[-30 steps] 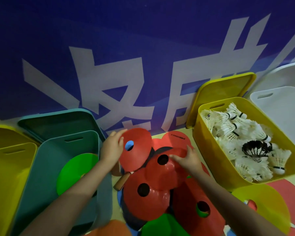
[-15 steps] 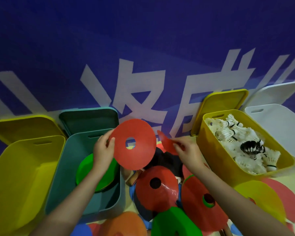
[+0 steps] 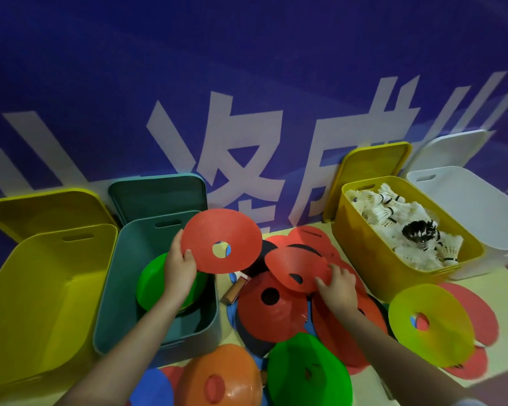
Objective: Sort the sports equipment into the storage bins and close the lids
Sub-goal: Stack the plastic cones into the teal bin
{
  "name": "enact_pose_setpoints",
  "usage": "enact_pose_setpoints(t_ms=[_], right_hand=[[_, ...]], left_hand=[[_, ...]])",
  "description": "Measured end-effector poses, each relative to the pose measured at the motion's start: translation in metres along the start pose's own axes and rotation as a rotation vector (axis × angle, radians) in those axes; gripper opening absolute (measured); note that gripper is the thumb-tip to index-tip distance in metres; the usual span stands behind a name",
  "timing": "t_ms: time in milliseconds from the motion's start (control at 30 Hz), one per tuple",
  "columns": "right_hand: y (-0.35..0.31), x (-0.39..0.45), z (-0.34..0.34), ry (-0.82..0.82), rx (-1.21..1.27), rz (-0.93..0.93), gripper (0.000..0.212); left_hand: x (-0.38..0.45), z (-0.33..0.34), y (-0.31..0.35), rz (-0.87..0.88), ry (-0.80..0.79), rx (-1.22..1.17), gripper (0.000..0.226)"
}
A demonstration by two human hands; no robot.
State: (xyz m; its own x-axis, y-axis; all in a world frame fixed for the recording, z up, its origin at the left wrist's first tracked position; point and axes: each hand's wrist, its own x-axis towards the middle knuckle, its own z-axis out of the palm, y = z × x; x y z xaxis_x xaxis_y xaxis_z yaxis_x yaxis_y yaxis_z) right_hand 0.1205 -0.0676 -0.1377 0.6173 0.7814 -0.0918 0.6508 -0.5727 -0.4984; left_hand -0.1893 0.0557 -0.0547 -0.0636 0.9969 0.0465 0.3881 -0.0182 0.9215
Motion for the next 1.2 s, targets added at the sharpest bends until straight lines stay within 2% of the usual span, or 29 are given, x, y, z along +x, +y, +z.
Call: enact_pose_setpoints(t_ms=[100,167,333,467,600,800,1033,1200], right_hand=[[-0.008,0.012,0.004,-0.146,-0.055,0.119,0.078],[-0.012,0.022,0.011,-0.177,0.01,0.159,0.081],[-0.027,0.041,0.018,-0.156,0.415,0.26,0.058],[-0.036,0.049,0.014,-0.179,0.587,0.235,0.051],[-0.056,0.059,-0.005,-0.107,0.811,0.223,0.049],[-0.112,0.043,-0.022,-0.117,0.852,0.052,0.044],[-0.16,0.006,0.003,-0.194,0.852,-0.038,0.037],[-0.176,-0.009,0.005,-0.169,0.808,-0.088,0.037]], left_hand=[[-0.001,0.0,-0.001,-0.015,0.015,-0.016,0.051],[-0.001,0.0,-0.001,-0.027,0.026,-0.018,0.05],[0.003,0.004,-0.006,-0.068,0.06,-0.014,0.05],[0.013,0.005,-0.014,-0.096,0.075,-0.015,0.05],[0.033,-0.006,-0.02,-0.069,0.105,-0.071,0.048],[0.046,-0.071,-0.04,-0.037,0.216,0.082,0.049],[0.039,-0.091,-0.082,-0.045,0.036,0.403,0.049],[0.049,-0.086,-0.096,-0.203,-0.048,0.495,0.045]])
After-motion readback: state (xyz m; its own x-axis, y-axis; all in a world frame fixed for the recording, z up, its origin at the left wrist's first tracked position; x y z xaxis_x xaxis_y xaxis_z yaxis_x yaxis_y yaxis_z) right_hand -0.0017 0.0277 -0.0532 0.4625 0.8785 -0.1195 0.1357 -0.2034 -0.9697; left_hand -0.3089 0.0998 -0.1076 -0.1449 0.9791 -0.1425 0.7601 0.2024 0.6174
